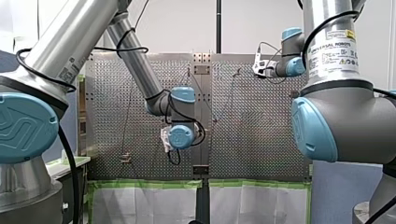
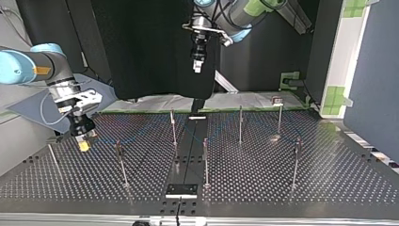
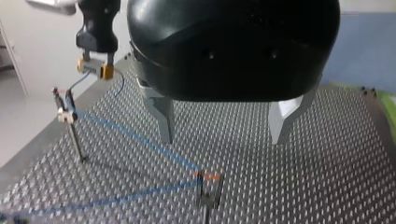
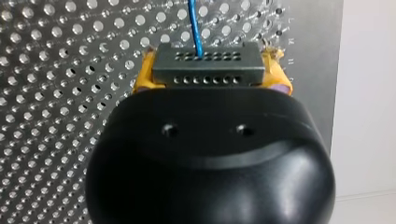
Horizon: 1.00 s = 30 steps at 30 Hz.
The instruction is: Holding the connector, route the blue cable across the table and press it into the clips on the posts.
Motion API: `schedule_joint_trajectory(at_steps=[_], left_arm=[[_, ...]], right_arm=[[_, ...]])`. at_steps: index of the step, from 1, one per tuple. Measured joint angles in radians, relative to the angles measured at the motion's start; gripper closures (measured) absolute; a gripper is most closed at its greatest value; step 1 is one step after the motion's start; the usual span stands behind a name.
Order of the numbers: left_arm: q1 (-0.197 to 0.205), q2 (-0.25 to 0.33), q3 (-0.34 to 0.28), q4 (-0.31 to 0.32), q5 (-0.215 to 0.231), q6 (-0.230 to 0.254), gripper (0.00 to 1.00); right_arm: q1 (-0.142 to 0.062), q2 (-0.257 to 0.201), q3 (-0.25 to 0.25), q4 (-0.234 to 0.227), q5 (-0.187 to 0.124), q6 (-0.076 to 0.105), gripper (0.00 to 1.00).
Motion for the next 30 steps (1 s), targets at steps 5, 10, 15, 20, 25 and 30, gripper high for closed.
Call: schedule_joint_trajectory(at_steps=[5, 10, 15, 20, 25, 30], left_arm=[[0.04, 0.0, 0.0, 0.0, 0.0, 0.001, 0.0], [0.052, 0.0, 0.0, 0.0, 0.001, 0.001, 0.0], [0.053, 0.0, 0.0, 0.0, 0.001, 0.001, 0.0], [0.053, 0.0, 0.0, 0.0, 0.001, 0.001, 0.0], [0.053, 0.0, 0.0, 0.0, 0.001, 0.001, 0.0], [0.053, 0.0, 0.0, 0.0, 0.001, 0.001, 0.0]], right_arm=[[0.002, 0.0, 0.0, 0.001, 0.0, 0.0, 1.0], [0.009, 0.0, 0.0, 0.0, 0.002, 0.0, 1.0], [0.014, 0.0, 0.0, -0.002, 0.005, -0.001, 1.0], [0.014, 0.0, 0.0, -0.001, 0.004, -0.003, 1.0], [0.014, 0.0, 0.0, -0.001, 0.004, -0.003, 1.0], [0.014, 0.0, 0.0, -0.001, 0.004, -0.003, 1.0]])
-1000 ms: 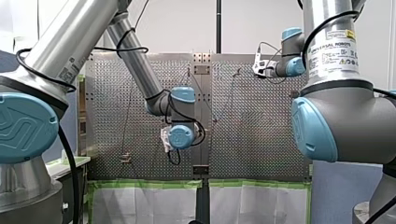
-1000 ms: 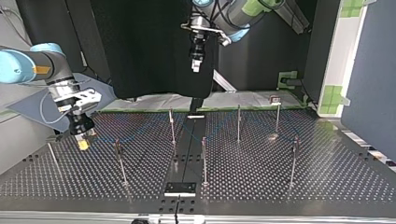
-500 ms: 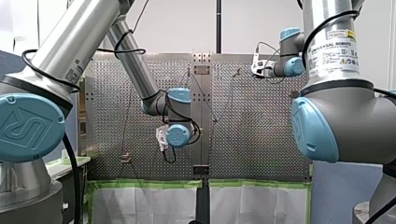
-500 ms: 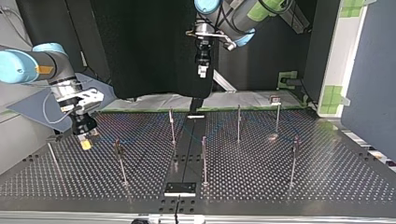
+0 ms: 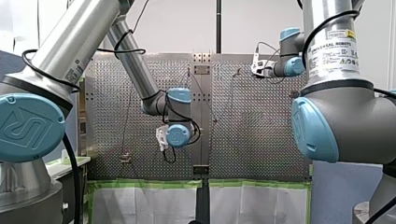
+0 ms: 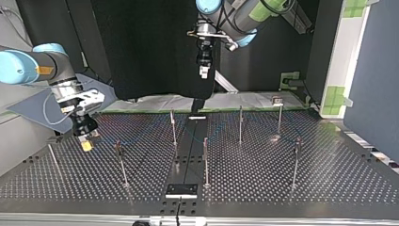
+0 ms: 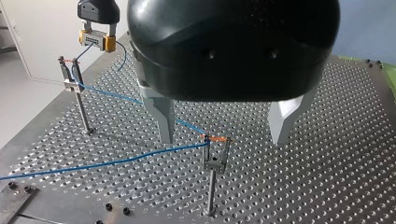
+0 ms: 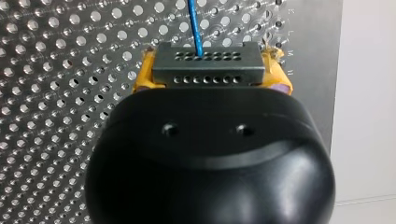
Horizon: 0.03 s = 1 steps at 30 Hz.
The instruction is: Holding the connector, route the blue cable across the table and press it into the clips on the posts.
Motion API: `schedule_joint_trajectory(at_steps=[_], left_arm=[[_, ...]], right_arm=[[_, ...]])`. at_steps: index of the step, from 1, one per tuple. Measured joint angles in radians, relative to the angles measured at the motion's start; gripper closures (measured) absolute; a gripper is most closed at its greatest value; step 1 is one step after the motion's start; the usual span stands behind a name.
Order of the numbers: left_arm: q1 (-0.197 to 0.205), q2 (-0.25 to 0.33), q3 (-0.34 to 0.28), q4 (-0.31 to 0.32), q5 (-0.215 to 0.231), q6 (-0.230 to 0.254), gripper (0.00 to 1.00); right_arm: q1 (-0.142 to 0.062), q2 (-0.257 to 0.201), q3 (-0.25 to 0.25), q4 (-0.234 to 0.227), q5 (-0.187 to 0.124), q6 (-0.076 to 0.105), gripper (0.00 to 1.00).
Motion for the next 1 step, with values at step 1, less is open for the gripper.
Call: schedule_joint_trajectory(at_steps=[1], left_arm=[[0.0, 0.0, 0.0, 0.0, 0.0, 0.0, 0.0]], right_arm=[[0.0, 0.0, 0.0, 0.0, 0.0, 0.0, 1.0]])
